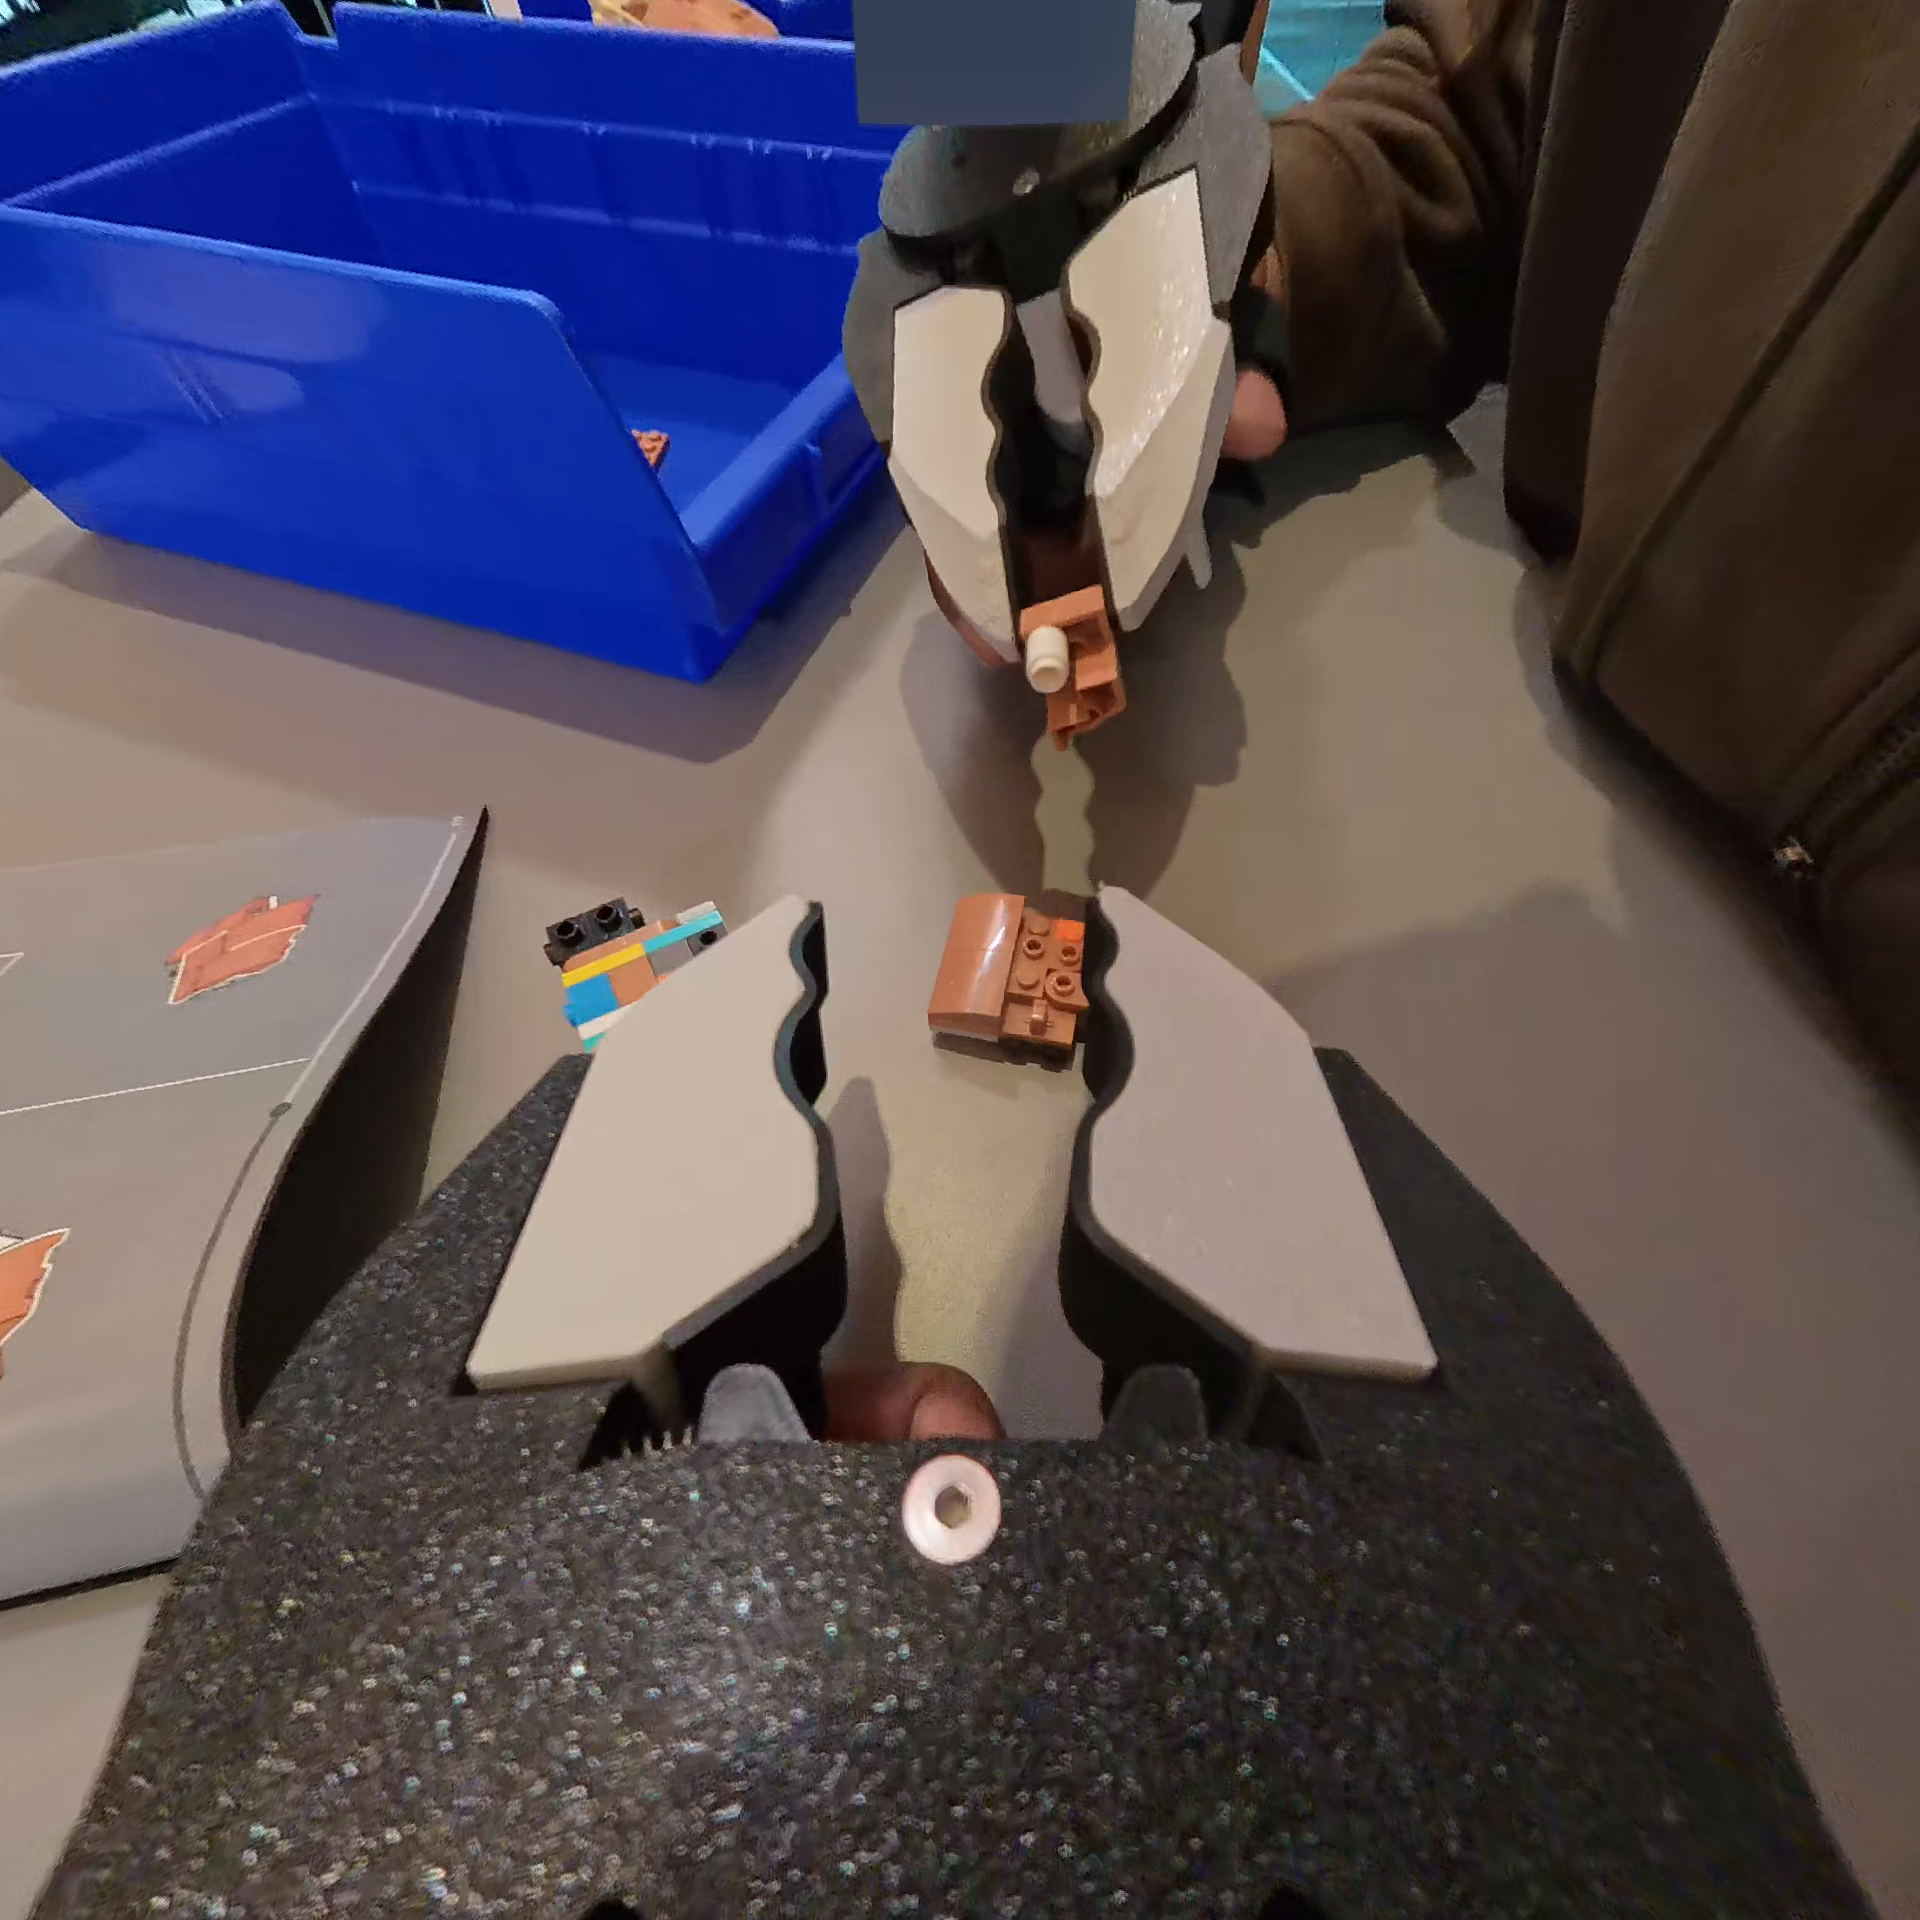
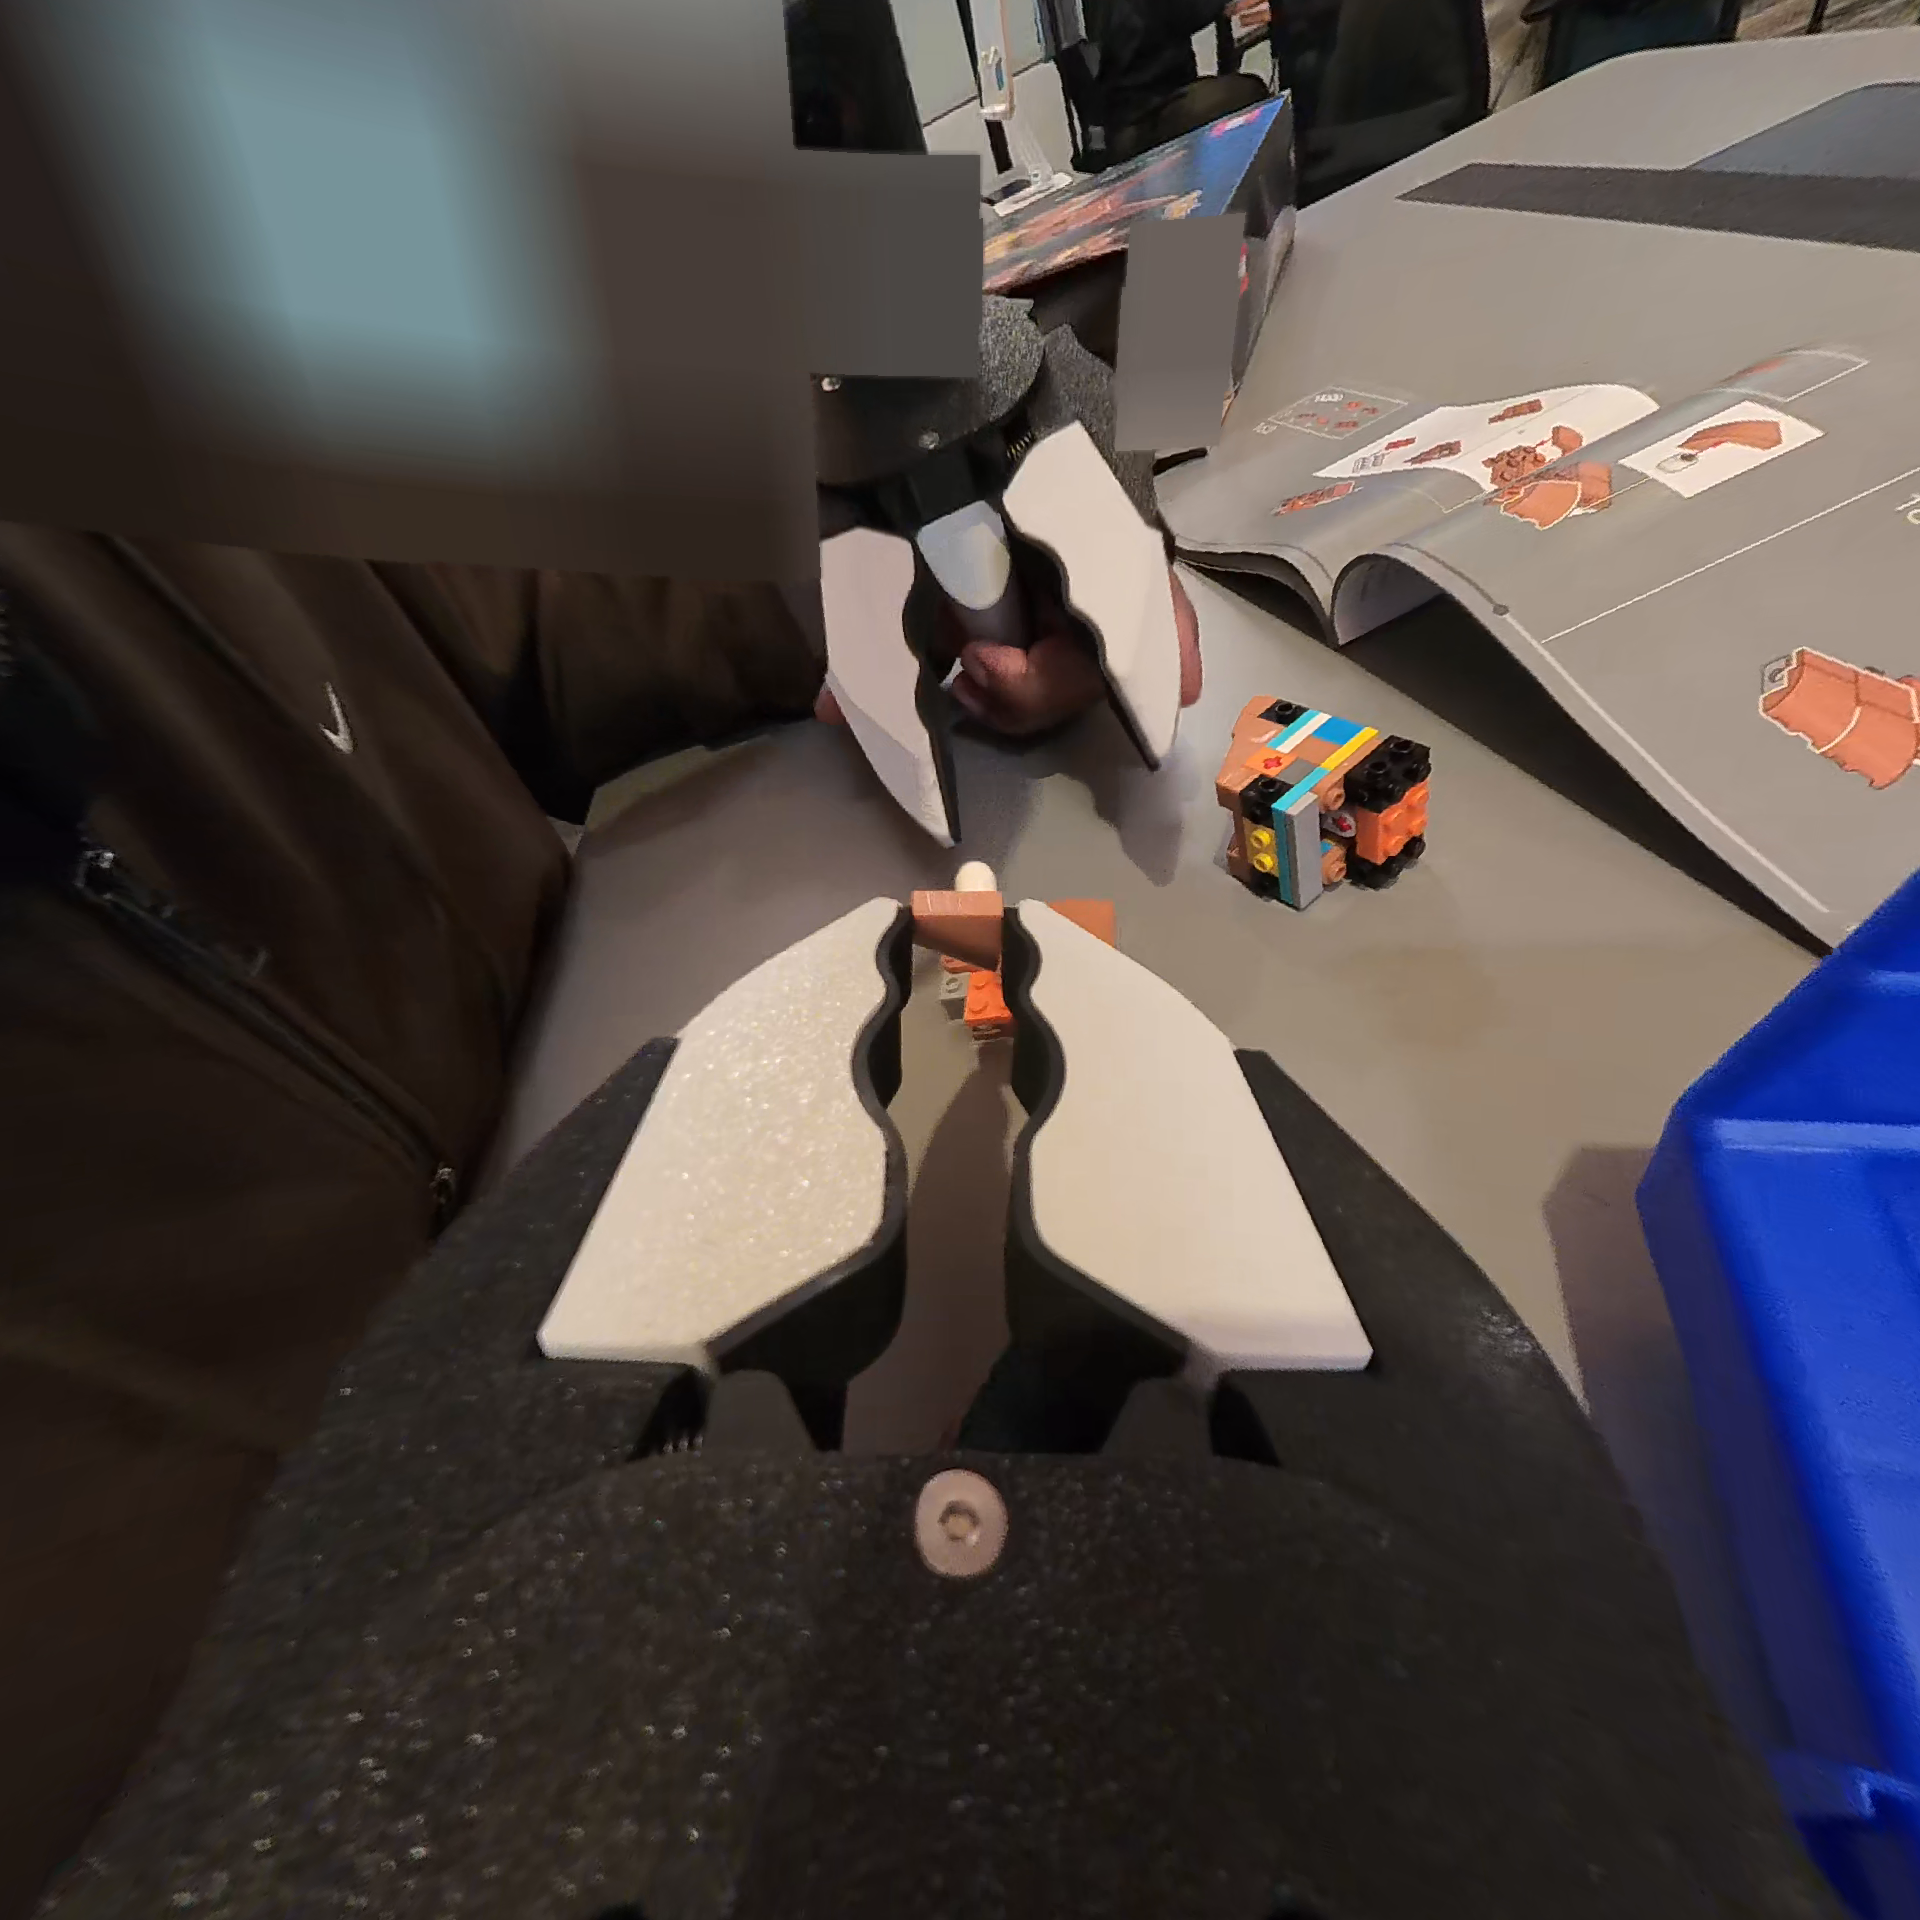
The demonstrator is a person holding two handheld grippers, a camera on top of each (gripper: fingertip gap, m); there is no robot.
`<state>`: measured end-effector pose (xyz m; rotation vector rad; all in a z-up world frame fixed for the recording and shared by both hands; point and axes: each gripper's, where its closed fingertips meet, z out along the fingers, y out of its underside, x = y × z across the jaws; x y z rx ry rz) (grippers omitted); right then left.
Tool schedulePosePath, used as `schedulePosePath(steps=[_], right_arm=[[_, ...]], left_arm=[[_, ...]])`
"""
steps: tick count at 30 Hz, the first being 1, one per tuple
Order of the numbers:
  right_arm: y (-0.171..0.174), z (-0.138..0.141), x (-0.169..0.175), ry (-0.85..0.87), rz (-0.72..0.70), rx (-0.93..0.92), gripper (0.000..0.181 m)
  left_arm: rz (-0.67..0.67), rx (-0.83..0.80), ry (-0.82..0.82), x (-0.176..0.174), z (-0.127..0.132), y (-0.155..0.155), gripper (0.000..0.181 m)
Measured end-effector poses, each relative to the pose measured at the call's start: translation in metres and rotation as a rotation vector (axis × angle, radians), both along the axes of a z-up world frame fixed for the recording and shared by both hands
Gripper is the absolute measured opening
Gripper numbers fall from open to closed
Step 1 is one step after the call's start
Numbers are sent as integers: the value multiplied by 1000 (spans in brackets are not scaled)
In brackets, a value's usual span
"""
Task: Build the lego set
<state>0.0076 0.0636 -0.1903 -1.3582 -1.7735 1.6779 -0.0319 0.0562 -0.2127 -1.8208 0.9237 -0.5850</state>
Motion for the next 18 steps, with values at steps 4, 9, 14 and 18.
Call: schedulePosePath(steps=[4,9,14,18], right_arm=[[-1,0,1,2,4,5,16],[0,-1,0,-9,1,-9,16],[2,-1,-1,-20,-5,-21,16],[5,-3,-2,-26,-14,0,16]], left_arm=[[7,-24,-27,-2,1,2,47],[18,-36,-56,-4,3,3,47],[8,-54,-12,-2,-3,2,48],[-18,-55,62,3,-12,-1,52]])
